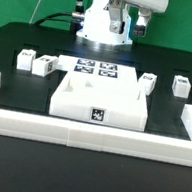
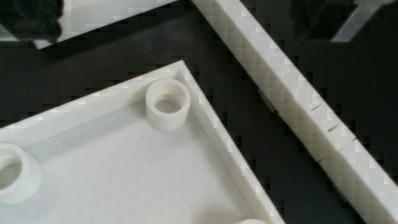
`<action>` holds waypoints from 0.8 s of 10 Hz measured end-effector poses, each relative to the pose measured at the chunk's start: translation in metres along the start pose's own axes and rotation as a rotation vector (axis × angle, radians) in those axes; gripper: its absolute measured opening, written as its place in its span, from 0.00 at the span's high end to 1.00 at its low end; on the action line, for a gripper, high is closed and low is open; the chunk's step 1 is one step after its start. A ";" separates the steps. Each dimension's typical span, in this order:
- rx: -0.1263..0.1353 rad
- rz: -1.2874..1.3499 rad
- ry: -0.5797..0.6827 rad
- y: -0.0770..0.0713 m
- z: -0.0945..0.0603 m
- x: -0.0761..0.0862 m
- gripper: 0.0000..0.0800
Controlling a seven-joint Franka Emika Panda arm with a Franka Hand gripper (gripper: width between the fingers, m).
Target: Assemble one leg
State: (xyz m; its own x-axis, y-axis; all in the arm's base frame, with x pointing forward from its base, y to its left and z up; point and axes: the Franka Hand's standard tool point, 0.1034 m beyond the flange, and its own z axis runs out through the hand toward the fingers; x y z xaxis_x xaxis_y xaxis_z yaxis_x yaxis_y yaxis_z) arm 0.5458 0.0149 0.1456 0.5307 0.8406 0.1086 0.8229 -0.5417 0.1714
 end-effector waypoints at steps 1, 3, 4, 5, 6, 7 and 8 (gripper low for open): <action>0.000 -0.001 0.000 0.000 0.000 0.000 0.19; 0.000 -0.001 0.000 0.000 0.000 0.000 0.19; 0.001 -0.001 0.000 0.000 0.001 0.000 0.19; 0.001 -0.001 -0.001 0.000 0.001 0.000 0.19; 0.004 -0.029 -0.003 -0.001 0.003 -0.001 0.19; 0.018 -0.109 -0.009 -0.005 0.010 -0.003 0.19; 0.042 -0.139 -0.025 -0.010 0.017 -0.005 0.19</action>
Offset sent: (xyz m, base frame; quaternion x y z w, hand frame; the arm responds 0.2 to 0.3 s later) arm 0.0000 0.0000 0.0000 0.0000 0.0000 0.0000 1.0000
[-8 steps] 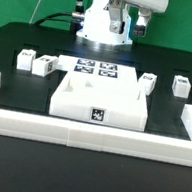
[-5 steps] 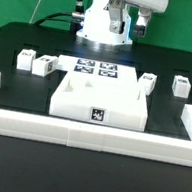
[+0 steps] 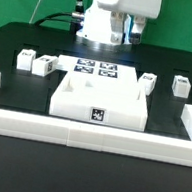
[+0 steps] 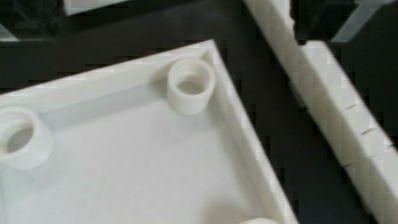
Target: Assemble one leg
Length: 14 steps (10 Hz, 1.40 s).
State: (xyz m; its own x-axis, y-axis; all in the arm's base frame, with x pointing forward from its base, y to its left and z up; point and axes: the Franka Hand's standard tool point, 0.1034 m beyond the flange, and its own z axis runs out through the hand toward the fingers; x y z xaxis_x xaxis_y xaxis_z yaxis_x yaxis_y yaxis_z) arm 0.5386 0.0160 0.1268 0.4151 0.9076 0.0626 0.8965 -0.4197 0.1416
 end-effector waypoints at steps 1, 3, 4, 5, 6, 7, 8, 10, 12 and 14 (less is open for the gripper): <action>0.045 -0.079 -0.036 -0.007 0.013 0.001 0.19; 0.095 -0.158 -0.070 -0.012 0.026 0.004 0.19; 0.093 -0.155 -0.070 -0.011 0.025 0.003 0.19; 0.094 -0.155 -0.070 -0.011 0.026 0.003 0.19; 0.095 -0.155 -0.070 -0.012 0.026 0.003 0.19; 0.095 -0.155 -0.070 -0.012 0.026 0.003 0.19; 0.082 -0.195 -0.062 -0.011 0.027 0.003 0.19; 0.066 -0.271 -0.038 -0.034 0.039 -0.004 0.19; 0.078 -0.342 -0.029 -0.049 0.057 -0.019 0.19; 0.101 -0.330 -0.031 -0.055 0.074 -0.028 0.19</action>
Offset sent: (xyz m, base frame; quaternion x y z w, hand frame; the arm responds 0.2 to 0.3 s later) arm 0.0000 0.0000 0.0000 0.0000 0.0000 0.0000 1.0000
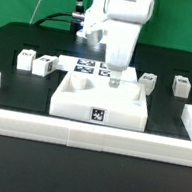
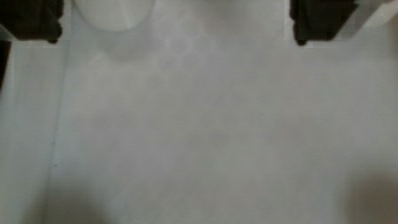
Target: Assemble one leg
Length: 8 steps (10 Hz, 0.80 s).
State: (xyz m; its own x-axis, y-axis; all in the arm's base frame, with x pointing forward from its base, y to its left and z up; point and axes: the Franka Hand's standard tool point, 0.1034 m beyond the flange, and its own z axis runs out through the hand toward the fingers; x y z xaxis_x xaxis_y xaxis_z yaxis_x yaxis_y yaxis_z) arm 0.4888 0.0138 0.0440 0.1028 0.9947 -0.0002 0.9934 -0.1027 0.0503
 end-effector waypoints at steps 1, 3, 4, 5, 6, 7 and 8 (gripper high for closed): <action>-0.010 -0.001 0.002 0.002 -0.003 0.001 0.19; -0.005 0.001 0.001 0.000 -0.001 0.000 0.19; 0.002 0.034 0.001 -0.005 0.001 0.000 0.19; 0.016 0.044 0.001 -0.016 0.005 0.001 0.19; 0.037 0.062 -0.002 -0.030 0.009 0.003 0.19; 0.049 0.075 -0.005 -0.038 0.011 0.005 0.19; 0.066 0.072 -0.006 -0.049 0.016 0.003 0.19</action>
Offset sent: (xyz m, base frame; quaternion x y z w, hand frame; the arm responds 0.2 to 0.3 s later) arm -0.0195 -0.0005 -0.0034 0.0056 -0.0125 0.0701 0.9974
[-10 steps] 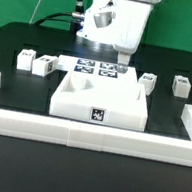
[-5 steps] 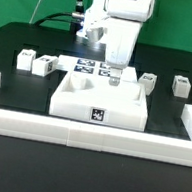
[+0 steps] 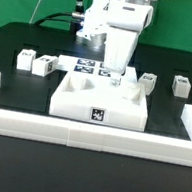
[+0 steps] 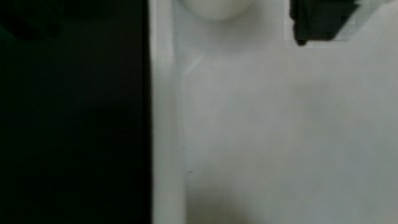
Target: Assemble one leg
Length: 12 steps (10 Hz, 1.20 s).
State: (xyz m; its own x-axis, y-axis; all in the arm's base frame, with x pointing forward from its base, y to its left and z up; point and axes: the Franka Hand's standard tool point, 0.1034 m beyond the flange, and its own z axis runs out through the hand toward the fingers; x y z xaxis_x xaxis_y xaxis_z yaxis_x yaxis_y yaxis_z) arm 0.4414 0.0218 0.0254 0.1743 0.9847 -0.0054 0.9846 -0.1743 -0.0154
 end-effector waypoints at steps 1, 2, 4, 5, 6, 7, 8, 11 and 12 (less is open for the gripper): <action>0.014 -0.014 0.001 -0.006 0.008 -0.005 0.19; 0.024 -0.008 0.001 -0.008 0.014 -0.008 0.19; 0.024 -0.005 0.004 -0.004 0.018 -0.008 0.19; 0.018 -0.005 0.005 -0.001 0.017 -0.007 0.19; 0.014 -0.005 0.005 0.001 0.016 -0.007 0.19; 0.017 -0.004 0.005 0.000 0.017 -0.007 0.32; 0.017 -0.004 0.005 0.000 0.017 -0.007 0.49; 0.016 -0.005 0.005 0.000 0.017 -0.007 0.89; 0.013 -0.003 0.006 0.000 0.016 -0.007 0.93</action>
Offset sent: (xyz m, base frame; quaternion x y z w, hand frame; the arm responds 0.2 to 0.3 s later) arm 0.0111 0.0044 -0.0122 -0.0036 0.0137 0.0010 0.9999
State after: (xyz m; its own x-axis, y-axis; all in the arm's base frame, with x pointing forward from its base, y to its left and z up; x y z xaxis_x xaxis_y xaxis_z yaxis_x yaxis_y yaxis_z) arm 0.4404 0.0147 0.0092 0.1710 0.9853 0.0008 0.9849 -0.1709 -0.0283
